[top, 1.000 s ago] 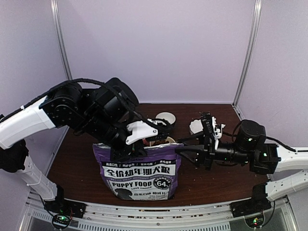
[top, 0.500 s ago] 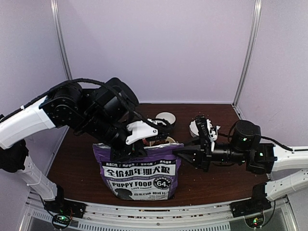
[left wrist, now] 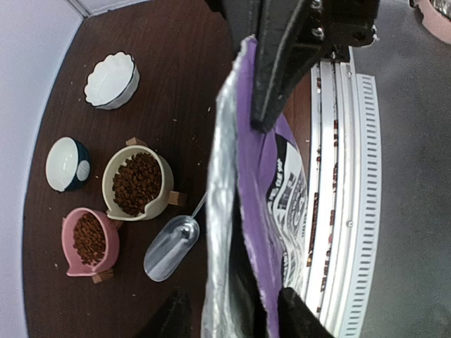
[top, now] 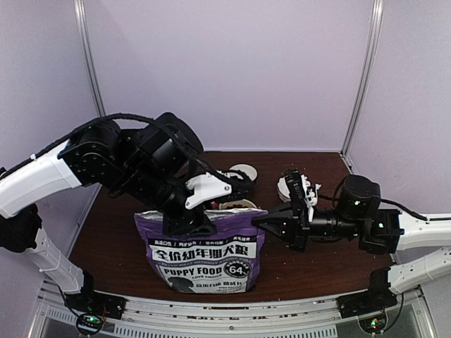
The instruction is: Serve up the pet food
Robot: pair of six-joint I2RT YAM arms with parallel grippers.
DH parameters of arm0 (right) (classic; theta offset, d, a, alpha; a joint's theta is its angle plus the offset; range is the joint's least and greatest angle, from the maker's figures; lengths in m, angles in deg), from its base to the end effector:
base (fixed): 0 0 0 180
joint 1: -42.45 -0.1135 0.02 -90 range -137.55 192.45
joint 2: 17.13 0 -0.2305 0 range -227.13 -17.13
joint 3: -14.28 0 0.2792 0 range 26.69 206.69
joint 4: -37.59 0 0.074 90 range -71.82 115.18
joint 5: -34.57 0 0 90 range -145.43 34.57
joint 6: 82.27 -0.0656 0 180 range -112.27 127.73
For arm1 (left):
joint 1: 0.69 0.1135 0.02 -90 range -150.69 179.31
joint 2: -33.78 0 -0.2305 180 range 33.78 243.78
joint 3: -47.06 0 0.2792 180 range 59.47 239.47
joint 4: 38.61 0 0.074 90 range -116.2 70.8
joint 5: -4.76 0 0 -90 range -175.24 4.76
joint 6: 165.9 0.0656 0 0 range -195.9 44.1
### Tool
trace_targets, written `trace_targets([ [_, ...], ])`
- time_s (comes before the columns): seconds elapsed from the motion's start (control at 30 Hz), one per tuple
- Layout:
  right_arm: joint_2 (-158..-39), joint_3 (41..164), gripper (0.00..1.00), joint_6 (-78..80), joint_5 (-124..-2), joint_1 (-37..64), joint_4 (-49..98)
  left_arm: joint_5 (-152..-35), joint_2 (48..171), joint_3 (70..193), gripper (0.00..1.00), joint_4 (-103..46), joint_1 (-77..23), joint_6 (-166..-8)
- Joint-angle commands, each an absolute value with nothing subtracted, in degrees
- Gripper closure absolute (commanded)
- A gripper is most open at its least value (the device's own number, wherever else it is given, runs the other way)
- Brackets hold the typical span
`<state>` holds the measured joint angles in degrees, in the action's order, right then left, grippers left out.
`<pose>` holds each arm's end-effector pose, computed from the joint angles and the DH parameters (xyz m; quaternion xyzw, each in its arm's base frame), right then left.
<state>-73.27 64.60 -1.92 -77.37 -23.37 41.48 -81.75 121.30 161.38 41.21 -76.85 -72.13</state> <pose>0.1022 0.2875 0.2721 -0.4490 0.5604 0.5258 0.4559 0.0860 -0.3322 0.3582 0.6015 0.7327 -0.1639 0.2729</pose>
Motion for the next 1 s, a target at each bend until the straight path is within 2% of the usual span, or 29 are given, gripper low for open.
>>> trace_targets([
  [0.0,-71.7,64.8,1.00,-2.2,-79.0,-23.3,44.8,-84.9,121.8,163.2,0.51,35.6,-76.6,-74.5],
  [0.1,-71.2,64.6,1.00,-2.1,-79.1,-23.3,44.7,-88.3,123.8,165.0,0.49,33.5,-76.6,-75.4],
  [0.27,-70.6,64.2,1.00,-1.9,-79.3,-23.3,44.3,-90.5,126.7,166.7,0.53,32.8,-76.6,-75.8],
  [0.5,-70.3,63.6,1.00,-1.8,-79.6,-23.4,44.5,-91.9,128.6,168.3,0.70,32.2,-76.3,-76.0],
  [0.73,-70.7,63.5,1.00,-1.7,-80.2,-23.3,44.8,-92.8,128.8,167.7,0.99,31.5,-75.4,-76.6],
  [0.97,-71.4,63.2,0.94,-2.4,-80.3,-23.3,46.5,-93.6,128.5,166.8,1.00,30.7,-75.3,-76.9],
])
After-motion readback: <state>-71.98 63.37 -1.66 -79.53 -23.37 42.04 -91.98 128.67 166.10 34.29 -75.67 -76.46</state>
